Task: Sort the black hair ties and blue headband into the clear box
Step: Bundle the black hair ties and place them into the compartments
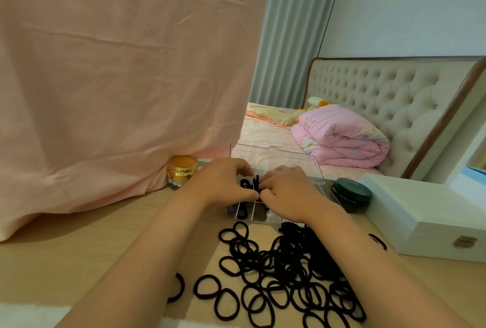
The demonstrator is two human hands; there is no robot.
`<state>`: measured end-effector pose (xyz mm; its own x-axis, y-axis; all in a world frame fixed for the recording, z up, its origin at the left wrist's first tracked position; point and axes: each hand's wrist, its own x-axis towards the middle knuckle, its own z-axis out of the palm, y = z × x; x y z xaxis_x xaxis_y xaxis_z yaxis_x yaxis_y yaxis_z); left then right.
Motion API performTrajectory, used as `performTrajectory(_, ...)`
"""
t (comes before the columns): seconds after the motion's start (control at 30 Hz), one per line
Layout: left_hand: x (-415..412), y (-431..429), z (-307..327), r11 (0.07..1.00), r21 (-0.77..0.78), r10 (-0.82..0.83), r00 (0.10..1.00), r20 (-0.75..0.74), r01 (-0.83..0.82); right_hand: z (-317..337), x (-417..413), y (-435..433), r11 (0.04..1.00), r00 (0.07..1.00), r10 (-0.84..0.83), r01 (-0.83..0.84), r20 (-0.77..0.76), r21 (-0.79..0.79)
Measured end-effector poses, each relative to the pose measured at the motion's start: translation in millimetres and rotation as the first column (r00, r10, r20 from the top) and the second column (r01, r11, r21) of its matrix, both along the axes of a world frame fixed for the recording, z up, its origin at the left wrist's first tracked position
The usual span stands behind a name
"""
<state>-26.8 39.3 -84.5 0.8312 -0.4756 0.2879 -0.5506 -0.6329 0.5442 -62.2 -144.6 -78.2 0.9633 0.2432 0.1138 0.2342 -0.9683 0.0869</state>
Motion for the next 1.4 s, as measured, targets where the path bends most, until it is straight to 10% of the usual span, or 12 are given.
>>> performTrajectory(0.27,-5,-9,-6,0.971,0.23,-0.073,0.997,0.034,0.064,4,13,-1,0.995,0.989,0.025,-0.04,-0.147,-0.096)
performTrajectory(0.47,-9,-16,-13,0.951,0.309,-0.068,0.991,0.119,0.028,19,5,-18,0.945,0.996,0.031,-0.055,0.078,0.322)
performTrajectory(0.77,-5,-11,-7,0.999,0.035,-0.019,1.0,0.019,0.018,2,1,-4,0.992,0.993,0.113,-0.115,-0.04,-0.052)
performTrajectory(1.2,-5,-6,-7,0.958,0.285,-0.052,0.999,0.009,0.047,11,-4,-2,0.992,0.995,0.044,-0.033,-0.087,0.121)
performTrajectory(1.4,-8,-10,-7,0.915,0.401,-0.047,0.999,-0.005,0.045,-1,-17,3,0.993,0.99,0.079,-0.088,-0.114,-0.076)
